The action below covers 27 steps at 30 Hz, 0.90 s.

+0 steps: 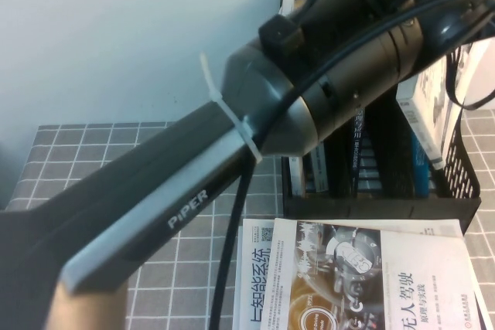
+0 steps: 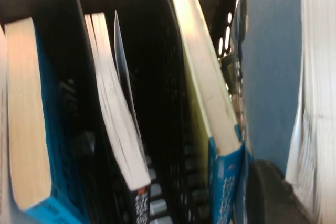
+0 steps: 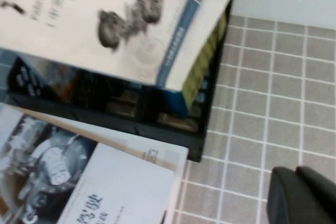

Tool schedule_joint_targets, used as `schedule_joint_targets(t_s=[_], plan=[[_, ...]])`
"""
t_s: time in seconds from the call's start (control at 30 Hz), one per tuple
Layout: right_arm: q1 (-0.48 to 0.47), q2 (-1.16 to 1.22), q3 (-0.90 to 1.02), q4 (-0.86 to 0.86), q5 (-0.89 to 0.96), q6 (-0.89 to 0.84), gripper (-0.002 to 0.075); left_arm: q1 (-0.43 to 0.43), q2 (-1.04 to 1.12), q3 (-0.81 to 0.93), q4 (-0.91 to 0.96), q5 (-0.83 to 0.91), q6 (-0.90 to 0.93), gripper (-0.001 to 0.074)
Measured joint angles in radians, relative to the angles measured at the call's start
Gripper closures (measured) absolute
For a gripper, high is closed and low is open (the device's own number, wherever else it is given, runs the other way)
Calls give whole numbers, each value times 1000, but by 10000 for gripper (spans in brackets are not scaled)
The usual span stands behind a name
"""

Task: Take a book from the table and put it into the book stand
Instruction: Place the book on the book shelf

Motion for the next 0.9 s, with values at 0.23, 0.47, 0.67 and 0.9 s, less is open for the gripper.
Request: schedule_joint_targets(t_s=[0.23,0.47,0.67,0.9], plan=[[0,33,0,185,-19,-127,730,-14,-8,-8,0,76,-40,624],[0,260,0,496,-160,-320,730,-76,-47,-57,38,128,-29,624],[0,483,-25,948,-194,-661,730,-83,-57,-77,61,130,-19,624],[0,669,-133,1179,-172,-817,730,-83,-57,-77,59,140,-24,624]])
